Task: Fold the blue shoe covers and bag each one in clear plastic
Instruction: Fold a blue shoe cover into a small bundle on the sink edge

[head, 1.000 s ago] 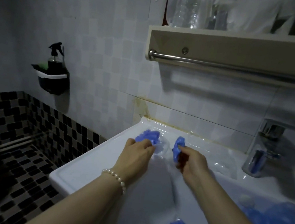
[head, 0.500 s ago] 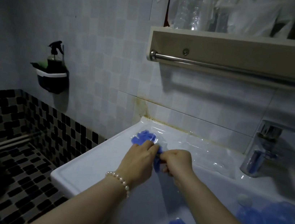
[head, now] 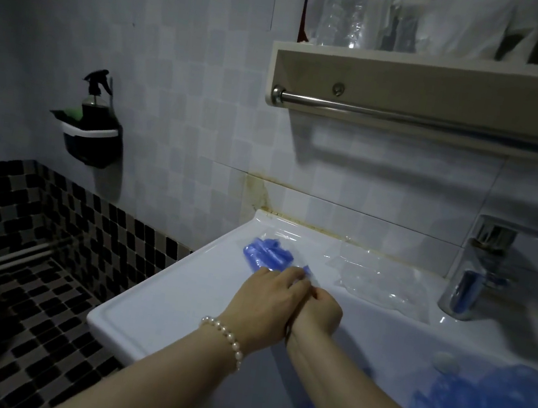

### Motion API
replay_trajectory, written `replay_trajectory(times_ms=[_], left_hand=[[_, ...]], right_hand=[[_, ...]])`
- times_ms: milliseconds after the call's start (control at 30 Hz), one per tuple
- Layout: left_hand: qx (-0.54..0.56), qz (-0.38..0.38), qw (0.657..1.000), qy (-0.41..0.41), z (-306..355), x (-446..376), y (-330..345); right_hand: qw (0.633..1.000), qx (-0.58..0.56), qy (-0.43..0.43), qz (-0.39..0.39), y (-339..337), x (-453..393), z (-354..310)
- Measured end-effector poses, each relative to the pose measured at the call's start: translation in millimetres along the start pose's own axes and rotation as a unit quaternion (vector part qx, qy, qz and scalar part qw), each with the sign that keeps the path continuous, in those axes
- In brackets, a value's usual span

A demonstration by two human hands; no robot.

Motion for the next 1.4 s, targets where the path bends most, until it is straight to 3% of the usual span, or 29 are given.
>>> replay_trajectory(times_ms=[67, 233, 333, 433, 533, 700, 800, 967, 1067, 1167, 1267, 1333, 1400], left_hand=[[0.008, 0.015, 1.0, -0.003, 0, 2, -4], [-0.008, 0.043, 0.998, -0.051, -6, 6, -4], [-0.002, 0.05, 0.997, -0.058, -14, 7, -3], [0.02, 0.045, 0.997, -0.062, -23, 8, 0], [0.072, 0.045, 0.993, -0.081, -30, 9, -2], [0.143, 0.041, 0.971, -0.188, -43, 12, -6], [0.154, 0.026, 0.961, -0.229, -49, 12, -3], [0.141, 0.019, 0.969, -0.204, -46, 13, -5], [0.161, 0.046, 0.97, -0.178, -48, 16, -11], [0.238, 0.096, 0.948, -0.189, -58, 20, -16], [0.342, 0.159, 0.908, -0.184, -64, 23, -23], [0.409, 0.187, 0.876, -0.176, -63, 25, -30], [0.509, 0.204, 0.824, -0.142, -63, 26, -42]], right_hand=[[0.997, 0.063, -0.027, -0.035, 1, -1, 1], [0.995, 0.094, 0.01, -0.004, -5, -7, 15], [0.979, 0.201, -0.036, -0.02, -4, -8, 2], [0.929, 0.331, -0.14, -0.088, -9, -14, -13], [0.882, 0.377, -0.22, -0.179, -9, -14, -27], [0.761, 0.482, -0.38, -0.21, -7, -6, -43], [0.712, 0.533, -0.405, -0.211, -6, -4, -40], [0.717, 0.556, -0.349, -0.235, -5, -8, -37], [0.739, 0.538, -0.272, -0.3, -4, -14, -47], [0.727, 0.538, -0.241, -0.353, -6, -15, -56], [0.661, 0.581, -0.356, -0.314, -1, -5, -62], [0.637, 0.583, -0.417, -0.284, 4, 4, -72], [0.655, 0.545, -0.429, -0.3, 10, 13, -88]])
Point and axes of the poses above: each hand's wrist, its own x-axis away from the middle knuckle, its own y-axis out of the palm, z = x × y, the point moved 4 cm from there along -x, towards the middle knuckle, and after that the axes turned 15 degrees about -z, right-handed, at the moved point
